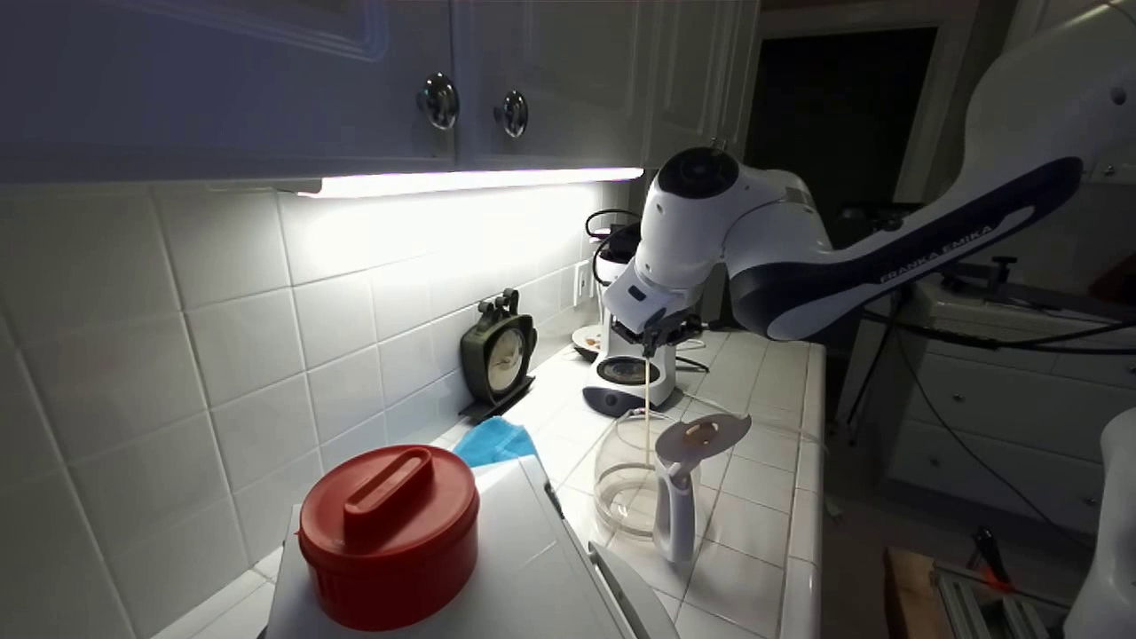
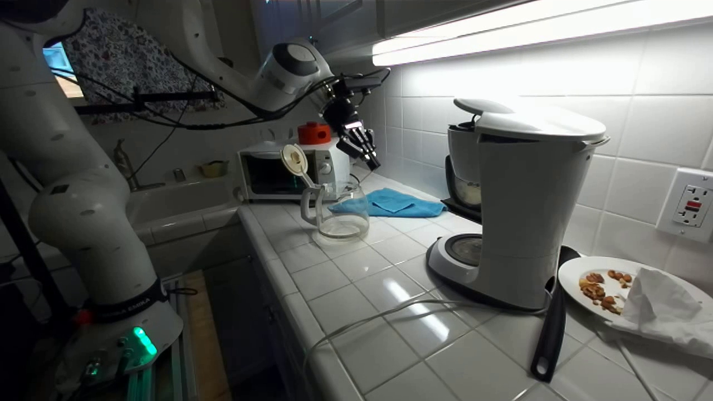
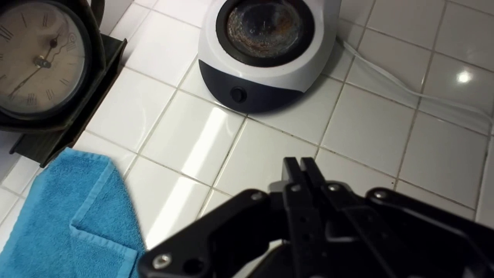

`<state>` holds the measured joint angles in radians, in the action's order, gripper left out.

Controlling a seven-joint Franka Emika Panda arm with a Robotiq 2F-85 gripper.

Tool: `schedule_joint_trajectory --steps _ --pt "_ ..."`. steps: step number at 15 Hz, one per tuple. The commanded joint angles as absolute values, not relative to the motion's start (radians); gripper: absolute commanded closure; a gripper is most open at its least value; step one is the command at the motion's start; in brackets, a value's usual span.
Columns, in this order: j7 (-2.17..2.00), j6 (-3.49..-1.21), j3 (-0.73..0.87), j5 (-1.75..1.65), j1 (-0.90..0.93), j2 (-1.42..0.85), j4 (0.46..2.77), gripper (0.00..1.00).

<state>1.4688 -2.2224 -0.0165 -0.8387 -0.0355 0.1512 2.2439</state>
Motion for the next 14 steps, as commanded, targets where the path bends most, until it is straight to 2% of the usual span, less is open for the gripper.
schedule_joint_trajectory --steps 1,14 --pt "1.389 -2.166 -0.028 -0.919 -0.011 0.123 2.217 0.95" --pt "1.337 -2.066 -0.067 -1.040 0.054 0.102 2.222 0.95"
